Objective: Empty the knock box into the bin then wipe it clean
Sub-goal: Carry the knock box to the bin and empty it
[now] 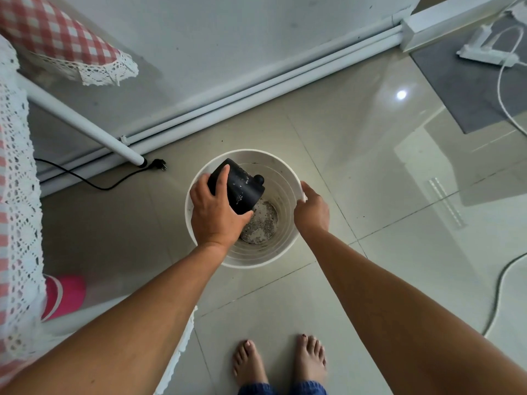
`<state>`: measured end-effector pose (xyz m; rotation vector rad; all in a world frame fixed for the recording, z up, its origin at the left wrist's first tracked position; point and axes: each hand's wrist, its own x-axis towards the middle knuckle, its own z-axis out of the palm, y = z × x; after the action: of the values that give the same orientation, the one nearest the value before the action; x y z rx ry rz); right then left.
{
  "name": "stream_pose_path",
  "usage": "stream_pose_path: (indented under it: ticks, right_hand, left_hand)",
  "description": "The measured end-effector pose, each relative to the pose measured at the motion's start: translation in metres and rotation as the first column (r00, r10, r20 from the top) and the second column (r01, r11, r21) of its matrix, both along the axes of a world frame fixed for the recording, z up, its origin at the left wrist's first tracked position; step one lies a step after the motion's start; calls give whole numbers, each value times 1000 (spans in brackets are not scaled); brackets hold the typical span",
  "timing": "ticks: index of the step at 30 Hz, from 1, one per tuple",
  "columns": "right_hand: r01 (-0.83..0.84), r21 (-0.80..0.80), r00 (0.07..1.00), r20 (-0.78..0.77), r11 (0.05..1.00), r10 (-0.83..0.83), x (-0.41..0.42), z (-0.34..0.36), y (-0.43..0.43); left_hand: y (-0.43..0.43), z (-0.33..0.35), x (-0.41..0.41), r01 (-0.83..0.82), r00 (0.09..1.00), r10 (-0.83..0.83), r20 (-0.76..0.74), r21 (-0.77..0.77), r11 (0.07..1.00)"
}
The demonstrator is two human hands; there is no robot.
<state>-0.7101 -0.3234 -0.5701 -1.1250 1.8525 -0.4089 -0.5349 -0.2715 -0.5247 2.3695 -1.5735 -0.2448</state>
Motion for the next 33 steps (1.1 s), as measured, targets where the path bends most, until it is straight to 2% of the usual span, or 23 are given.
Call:
stream_pose_path:
  ticks: [10,21,27,30,33]
  right_hand:
    - [-4,22,1000,-14,1000,4,-1,-3,0]
    - [16,23,1000,-26,1000,-15,0,1,0]
    - [19,32,999,-33,999,-18,0,5,0]
    - [16,26,999,-28,1000,-16,1,7,1]
    - [20,32,1000,-10,999,-20,1,7,1]
  left_hand:
    - [8,-1,5,182,958,-166,235,-51,982]
    - [9,-2,6,213,957,-197,215,-53,976]
    - [4,0,5,130,983,-120,142,-60,990]
    - [-2,1,5,53,999,-53,6,-68,996]
    - [-9,0,7,-60,982,60,-180,10,998]
